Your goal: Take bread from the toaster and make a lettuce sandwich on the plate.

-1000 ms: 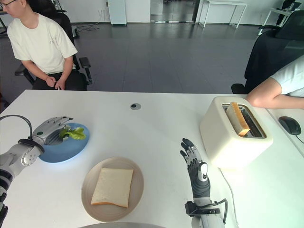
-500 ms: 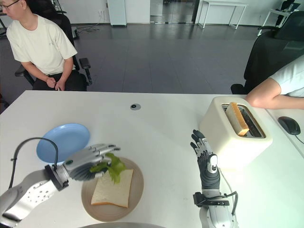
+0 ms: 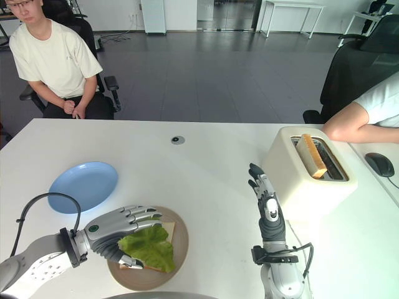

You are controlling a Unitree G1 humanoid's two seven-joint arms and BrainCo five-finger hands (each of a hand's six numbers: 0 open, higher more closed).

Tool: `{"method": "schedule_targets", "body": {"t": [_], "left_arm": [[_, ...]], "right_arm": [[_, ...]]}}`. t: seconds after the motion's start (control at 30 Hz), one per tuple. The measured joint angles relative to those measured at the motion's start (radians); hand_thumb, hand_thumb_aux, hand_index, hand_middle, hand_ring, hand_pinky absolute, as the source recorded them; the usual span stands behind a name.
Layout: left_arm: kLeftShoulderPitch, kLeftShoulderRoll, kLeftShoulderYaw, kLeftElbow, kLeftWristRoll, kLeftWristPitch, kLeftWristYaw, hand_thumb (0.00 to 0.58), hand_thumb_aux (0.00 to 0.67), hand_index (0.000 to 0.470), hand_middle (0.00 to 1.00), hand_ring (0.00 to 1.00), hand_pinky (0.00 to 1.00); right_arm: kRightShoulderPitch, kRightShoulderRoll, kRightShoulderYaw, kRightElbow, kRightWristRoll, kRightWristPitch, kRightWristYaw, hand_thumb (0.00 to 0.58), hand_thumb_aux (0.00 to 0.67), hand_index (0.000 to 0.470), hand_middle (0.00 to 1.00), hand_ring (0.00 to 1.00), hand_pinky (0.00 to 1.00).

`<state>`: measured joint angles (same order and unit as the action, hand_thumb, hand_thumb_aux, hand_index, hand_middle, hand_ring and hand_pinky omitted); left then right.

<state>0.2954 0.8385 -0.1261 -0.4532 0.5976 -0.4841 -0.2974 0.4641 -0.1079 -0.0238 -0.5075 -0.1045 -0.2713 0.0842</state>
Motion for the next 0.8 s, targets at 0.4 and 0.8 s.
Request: {"method": "schedule_targets", "body": {"t": [0.4,0.8], "left_arm": [[-0.014,-0.348,0.319,0.13,-0.912,0.202,0.0,0.0,0.0,0.0,0.0,0.0,0.0],[0.046,-0.515,0.384,0.198,-1.049,0.174,-0.058,0.0,0.0,0.0,0.0,0.0,0.0]], "right_arm": [[-0.149,-0.26,-0.42,-0.15,-0.396,0.318,-0.02,0.0,0.0,0.0,0.0,0.0,0.0],[-0.172,-0.411,-0.412,0.209,-0.526,0.293,-0.099,0.494,0.413,0.289,0.0,0.0,0.0]]}}
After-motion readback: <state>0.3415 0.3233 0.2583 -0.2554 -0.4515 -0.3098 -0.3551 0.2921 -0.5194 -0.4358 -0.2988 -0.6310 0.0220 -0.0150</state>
